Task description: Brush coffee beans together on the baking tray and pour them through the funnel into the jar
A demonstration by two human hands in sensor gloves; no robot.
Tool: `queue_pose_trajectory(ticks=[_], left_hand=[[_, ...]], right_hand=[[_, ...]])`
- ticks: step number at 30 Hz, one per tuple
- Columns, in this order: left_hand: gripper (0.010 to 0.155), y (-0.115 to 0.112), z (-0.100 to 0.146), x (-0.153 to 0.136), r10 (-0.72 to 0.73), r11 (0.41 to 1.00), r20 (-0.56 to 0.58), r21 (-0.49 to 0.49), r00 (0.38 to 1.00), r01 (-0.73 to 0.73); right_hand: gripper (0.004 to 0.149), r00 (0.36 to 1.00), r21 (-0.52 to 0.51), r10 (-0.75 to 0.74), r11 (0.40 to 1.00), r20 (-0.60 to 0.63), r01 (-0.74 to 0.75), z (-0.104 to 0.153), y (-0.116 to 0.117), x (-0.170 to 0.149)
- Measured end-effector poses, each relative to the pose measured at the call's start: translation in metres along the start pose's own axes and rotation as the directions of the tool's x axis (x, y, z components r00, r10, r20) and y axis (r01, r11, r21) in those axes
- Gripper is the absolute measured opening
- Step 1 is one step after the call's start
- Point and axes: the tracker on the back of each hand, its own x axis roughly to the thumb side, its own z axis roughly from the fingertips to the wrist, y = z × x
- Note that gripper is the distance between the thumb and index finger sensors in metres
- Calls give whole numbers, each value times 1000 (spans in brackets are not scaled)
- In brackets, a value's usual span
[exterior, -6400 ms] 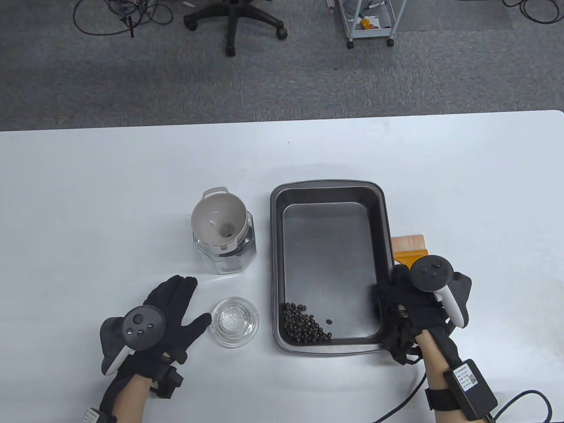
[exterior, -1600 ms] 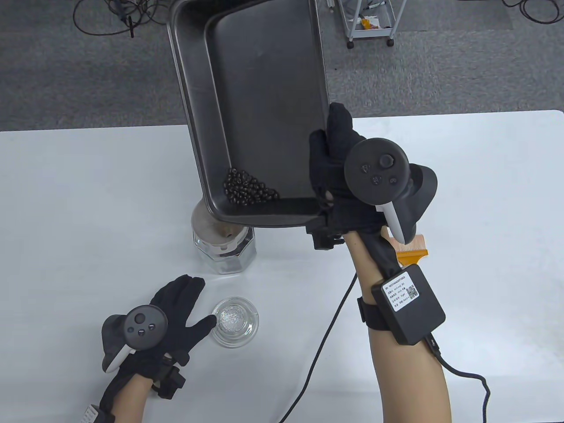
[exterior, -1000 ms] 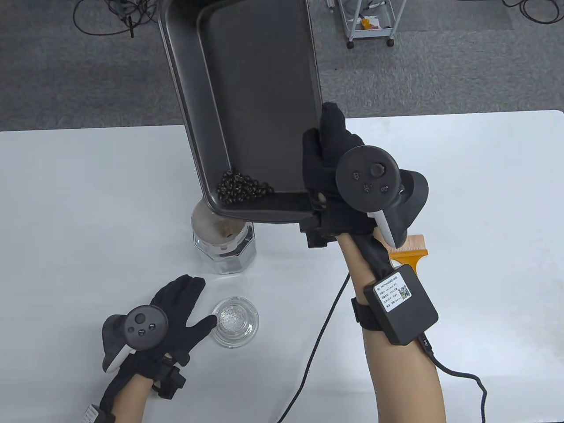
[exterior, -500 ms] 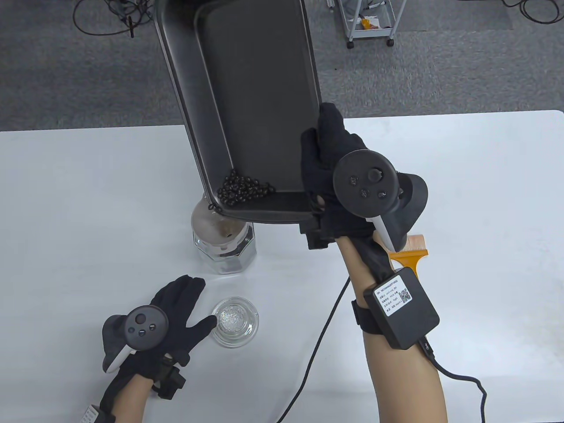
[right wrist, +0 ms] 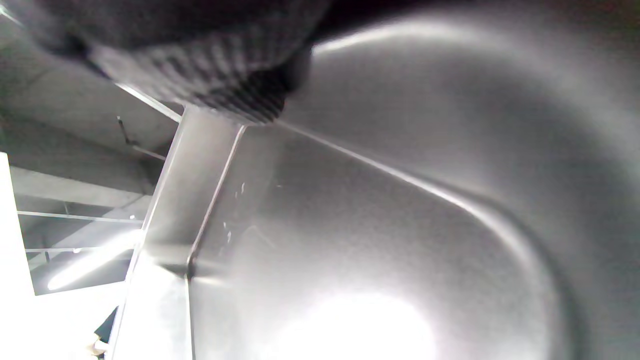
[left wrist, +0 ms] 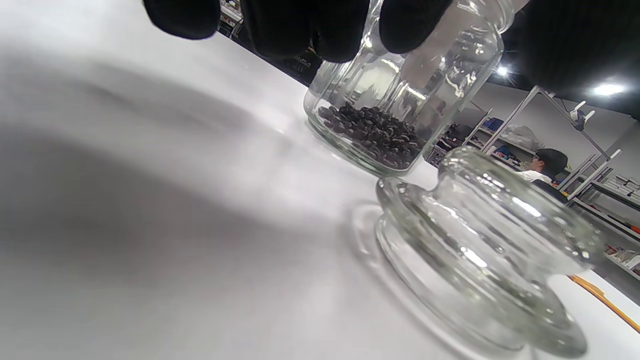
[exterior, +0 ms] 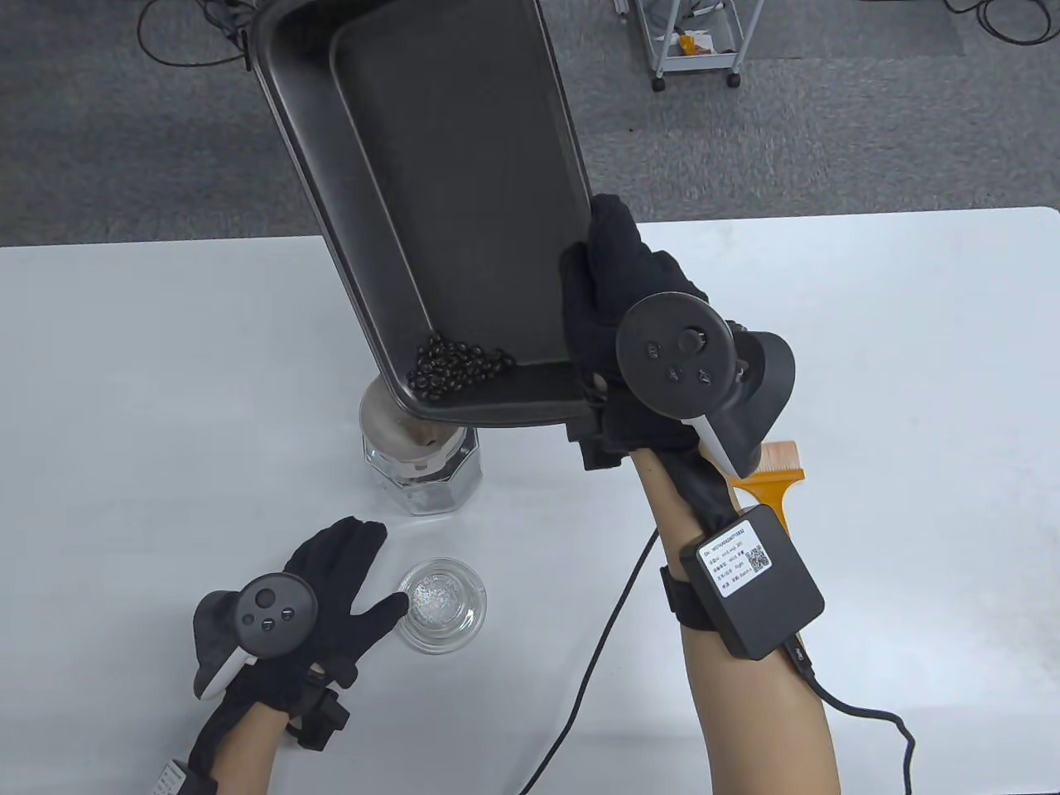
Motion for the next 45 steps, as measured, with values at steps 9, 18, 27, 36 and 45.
queue_pose_trajectory(ticks=[9,18,27,36,45], left_hand=[[83,0,0,0,1,1000,-1,-3,1000,-1],[83,0,0,0,-1,1000,-3,-4,1000,1],[83,0,0,0,0,1000,-3,-3,1000,0],[83,-1,-1,0,3,1000,-7,-8,1000,-3],[83,-1,-1,0,2,1000,-8,-11,1000,-2]], right_hand=[[23,999,38,1,999,39,-3,0,0,6],[25,998,21,27,999,52,-28,0,0,7],[25,998,-24,37,999,50,-36,3,2,8],[24,996,-10,12,1000,90,-11,3,3,13],[25,991,-29,40,999,127,-37,4,2,15]])
